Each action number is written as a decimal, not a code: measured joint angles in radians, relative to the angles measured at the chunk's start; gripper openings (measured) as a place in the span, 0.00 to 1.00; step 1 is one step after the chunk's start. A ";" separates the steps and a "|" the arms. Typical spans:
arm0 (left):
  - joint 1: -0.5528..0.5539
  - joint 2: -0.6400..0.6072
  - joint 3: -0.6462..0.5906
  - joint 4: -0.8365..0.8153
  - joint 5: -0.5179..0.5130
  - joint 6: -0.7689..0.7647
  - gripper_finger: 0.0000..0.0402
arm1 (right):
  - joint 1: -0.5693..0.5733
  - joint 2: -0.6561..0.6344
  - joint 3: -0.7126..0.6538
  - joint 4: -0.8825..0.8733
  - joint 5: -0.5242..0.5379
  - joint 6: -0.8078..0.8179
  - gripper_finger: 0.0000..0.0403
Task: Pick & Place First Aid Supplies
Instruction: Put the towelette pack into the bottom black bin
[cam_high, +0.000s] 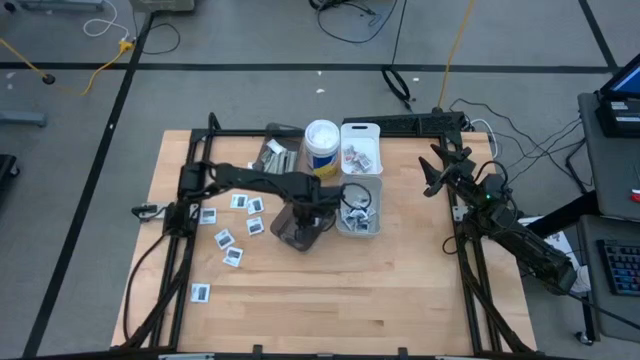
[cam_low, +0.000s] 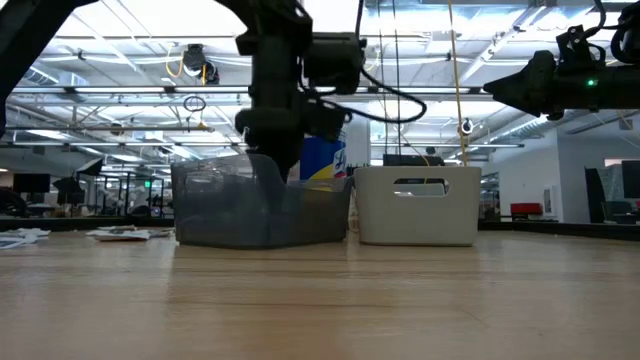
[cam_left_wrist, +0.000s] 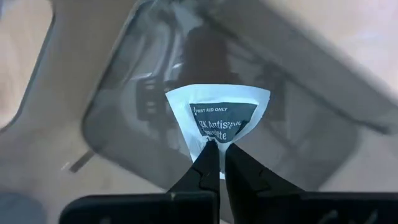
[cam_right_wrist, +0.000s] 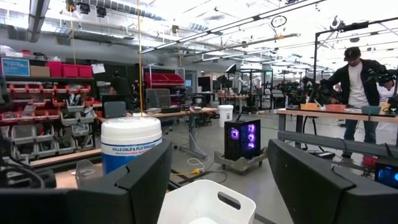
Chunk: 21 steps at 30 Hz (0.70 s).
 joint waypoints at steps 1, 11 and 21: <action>0.000 0.001 -0.008 0.004 -0.026 -0.011 0.01 | 0.000 0.000 0.000 0.000 0.000 0.000 0.65; 0.002 -0.010 -0.011 0.007 -0.033 -0.048 0.26 | 0.000 0.000 0.000 0.000 0.000 0.000 0.65; 0.028 -0.088 -0.011 -0.002 -0.029 -0.162 0.62 | 0.000 0.000 0.000 0.000 0.000 0.000 0.65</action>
